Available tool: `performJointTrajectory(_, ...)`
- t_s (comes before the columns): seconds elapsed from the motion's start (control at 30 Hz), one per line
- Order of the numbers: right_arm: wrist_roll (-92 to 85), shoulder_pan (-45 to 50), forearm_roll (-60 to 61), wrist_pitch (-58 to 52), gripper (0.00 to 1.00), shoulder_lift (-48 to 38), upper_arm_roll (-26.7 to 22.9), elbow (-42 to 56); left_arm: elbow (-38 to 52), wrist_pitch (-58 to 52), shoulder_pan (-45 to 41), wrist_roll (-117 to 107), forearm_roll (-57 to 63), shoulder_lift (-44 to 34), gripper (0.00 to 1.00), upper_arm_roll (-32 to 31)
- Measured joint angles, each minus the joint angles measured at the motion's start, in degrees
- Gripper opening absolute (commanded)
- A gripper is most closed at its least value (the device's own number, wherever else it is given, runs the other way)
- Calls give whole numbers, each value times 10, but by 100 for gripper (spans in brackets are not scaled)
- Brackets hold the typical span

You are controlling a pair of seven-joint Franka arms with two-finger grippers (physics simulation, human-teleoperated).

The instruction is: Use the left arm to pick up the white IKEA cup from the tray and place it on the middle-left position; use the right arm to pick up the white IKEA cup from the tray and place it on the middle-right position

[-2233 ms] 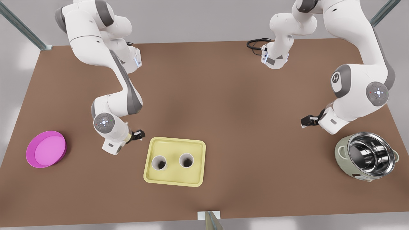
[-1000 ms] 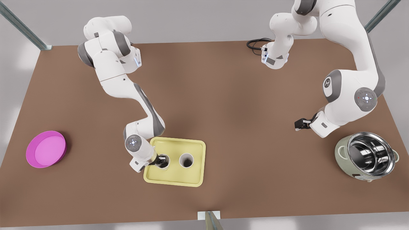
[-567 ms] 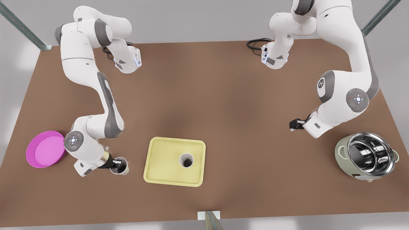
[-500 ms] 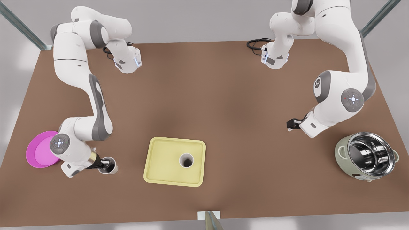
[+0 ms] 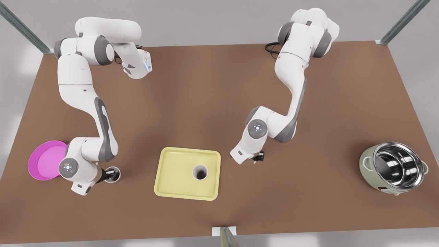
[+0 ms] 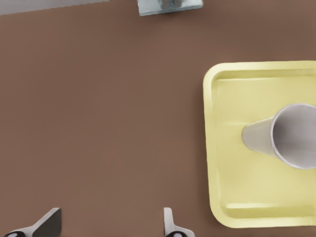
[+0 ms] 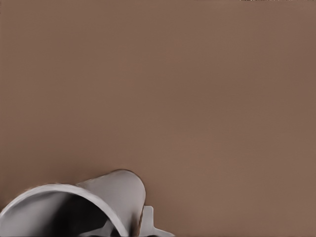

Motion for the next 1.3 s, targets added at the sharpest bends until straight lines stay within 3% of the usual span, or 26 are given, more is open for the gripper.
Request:
performJointTrajectory(0.23,-26,-23,-15,0,100,-30,24,1,47,73,-39,-86,2,44,100,-1)
performJointTrajectory(0.53,-42,-25,32,-186,100,-275,28,1,51,109,-83,-178,6,60,100,3)
performJointTrajectory(0.67,-16,-17,36,-241,100,-352,27,-59,51,119,-94,-211,11,72,100,3)
performJointTrajectory(1.07,40,-21,38,-286,100,-343,25,-68,160,193,-97,-276,22,165,100,50)
performJointTrajectory(1.3,60,-30,39,-295,100,-324,25,-66,169,224,-98,-297,22,194,100,51)
